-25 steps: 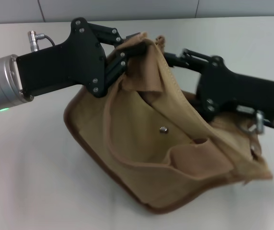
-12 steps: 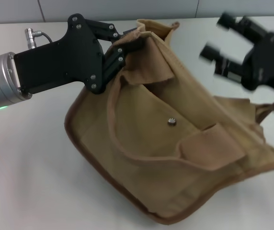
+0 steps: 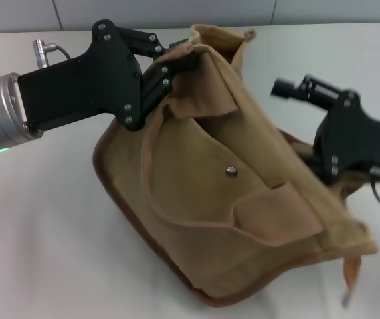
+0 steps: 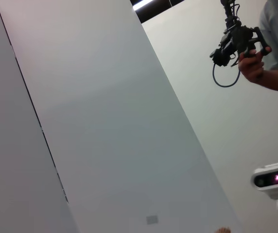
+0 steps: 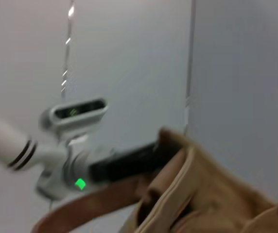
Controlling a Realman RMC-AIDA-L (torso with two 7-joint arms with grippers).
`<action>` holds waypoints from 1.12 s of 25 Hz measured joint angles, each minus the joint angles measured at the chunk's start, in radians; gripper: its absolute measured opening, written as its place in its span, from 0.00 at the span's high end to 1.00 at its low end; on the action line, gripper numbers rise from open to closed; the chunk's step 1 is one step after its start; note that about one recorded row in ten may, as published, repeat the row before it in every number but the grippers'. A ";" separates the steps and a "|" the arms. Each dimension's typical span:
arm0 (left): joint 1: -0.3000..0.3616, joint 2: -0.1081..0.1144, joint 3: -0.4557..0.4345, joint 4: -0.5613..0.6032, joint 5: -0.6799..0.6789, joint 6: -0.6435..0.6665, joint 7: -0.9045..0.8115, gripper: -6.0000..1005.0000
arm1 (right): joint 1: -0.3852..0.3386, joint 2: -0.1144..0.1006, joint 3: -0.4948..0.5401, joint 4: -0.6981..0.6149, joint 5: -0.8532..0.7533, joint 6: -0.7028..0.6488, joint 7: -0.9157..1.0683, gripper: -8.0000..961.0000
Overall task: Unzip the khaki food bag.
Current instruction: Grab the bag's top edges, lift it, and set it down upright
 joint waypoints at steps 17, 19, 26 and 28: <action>-0.010 -0.004 0.007 -0.002 0.001 0.004 0.000 0.91 | -0.009 0.012 -0.011 0.006 0.040 0.032 -0.137 0.20; -0.010 -0.004 0.007 -0.002 0.001 0.005 -0.001 0.91 | -0.002 0.012 -0.023 0.003 0.039 0.043 -0.137 0.21; -0.016 -0.004 0.007 -0.001 0.001 0.005 -0.006 0.91 | -0.023 0.007 -0.047 -0.061 -0.061 -0.004 -0.136 0.27; -0.019 -0.004 0.008 -0.001 0.001 0.003 -0.007 0.91 | -0.024 0.007 -0.046 -0.066 -0.071 -0.003 -0.137 0.27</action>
